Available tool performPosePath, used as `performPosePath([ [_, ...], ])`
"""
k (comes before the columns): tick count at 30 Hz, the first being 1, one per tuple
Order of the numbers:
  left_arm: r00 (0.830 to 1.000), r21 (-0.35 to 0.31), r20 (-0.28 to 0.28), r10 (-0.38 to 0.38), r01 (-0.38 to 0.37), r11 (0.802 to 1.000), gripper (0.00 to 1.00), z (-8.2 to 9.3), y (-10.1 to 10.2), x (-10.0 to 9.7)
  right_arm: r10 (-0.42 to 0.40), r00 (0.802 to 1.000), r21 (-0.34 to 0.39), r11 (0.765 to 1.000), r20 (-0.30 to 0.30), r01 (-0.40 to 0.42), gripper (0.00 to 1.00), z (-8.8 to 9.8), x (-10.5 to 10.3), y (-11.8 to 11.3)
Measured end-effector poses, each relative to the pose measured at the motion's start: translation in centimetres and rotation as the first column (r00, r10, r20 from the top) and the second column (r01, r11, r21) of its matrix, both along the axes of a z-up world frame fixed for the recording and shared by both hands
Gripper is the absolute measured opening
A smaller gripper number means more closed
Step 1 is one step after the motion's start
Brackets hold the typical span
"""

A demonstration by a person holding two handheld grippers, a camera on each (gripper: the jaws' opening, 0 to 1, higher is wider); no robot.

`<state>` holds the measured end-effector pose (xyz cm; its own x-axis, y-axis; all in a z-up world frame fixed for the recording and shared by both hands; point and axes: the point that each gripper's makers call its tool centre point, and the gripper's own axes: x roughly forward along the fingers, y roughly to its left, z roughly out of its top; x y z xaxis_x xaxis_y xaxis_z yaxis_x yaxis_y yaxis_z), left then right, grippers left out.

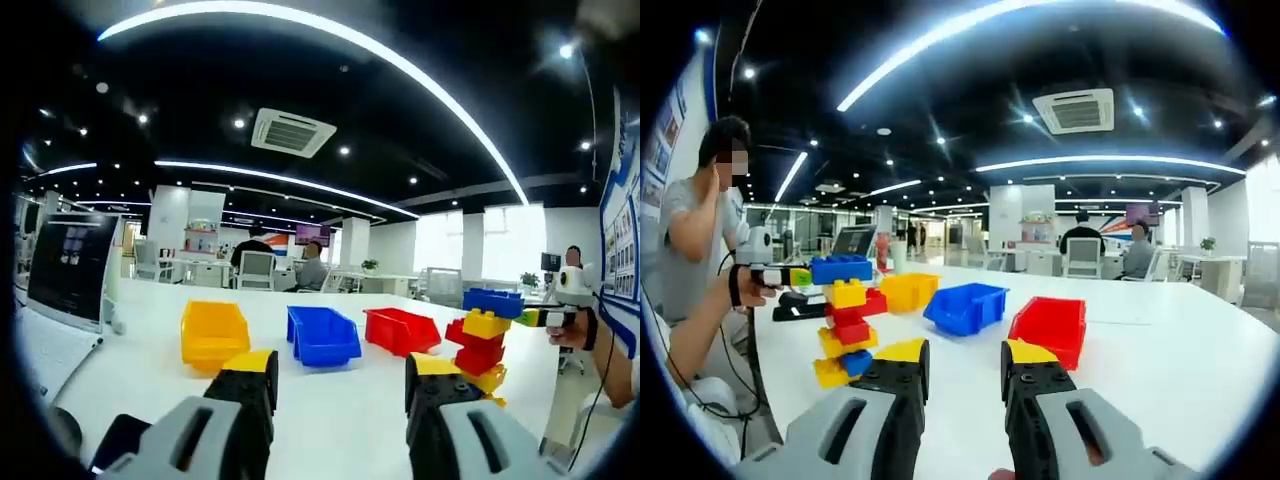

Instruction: Take apart the toy blocks one by one and place each separated block into its matching bin, sorting the blocks by their type until all the connected pieces are disassembled and separated into the correct bins

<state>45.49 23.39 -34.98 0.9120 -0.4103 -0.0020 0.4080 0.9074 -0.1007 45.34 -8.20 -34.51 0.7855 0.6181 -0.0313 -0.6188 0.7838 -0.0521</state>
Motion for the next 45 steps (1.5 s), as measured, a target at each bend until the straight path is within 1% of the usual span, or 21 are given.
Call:
performPosePath([
  [30, 1.000, -0.005, 0.008, -0.021, 0.021, 1.000, 0.52, 0.0, -0.2, -0.3, 0.000, 1.000, 0.000, 1.000, -0.004, 0.000, 0.30, 0.0, 0.2, -0.2],
  [42, 0.997, 0.008, 0.018, -0.074, 0.074, 0.997, 0.52, 0.2, -1.3, -0.6, 0.010, 1.000, -0.002, 1.000, -0.002, -0.010, 0.30, 0.1, -0.1, 0.1],
  [43, 0.996, 0.009, 0.021, -0.081, 0.081, 0.997, 0.52, 0.3, -1.4, -0.7, 0.011, 1.000, -0.001, 1.000, -0.002, -0.011, 0.30, 0.1, -0.1, 0.1],
  [45, 0.993, 0.024, 0.048, -0.106, 0.105, 0.994, 0.52, 0.7, -1.9, -1.1, 0.015, 1.000, -0.001, 1.000, 0.000, -0.015, 0.30, 0.2, -0.2, 0.3],
])
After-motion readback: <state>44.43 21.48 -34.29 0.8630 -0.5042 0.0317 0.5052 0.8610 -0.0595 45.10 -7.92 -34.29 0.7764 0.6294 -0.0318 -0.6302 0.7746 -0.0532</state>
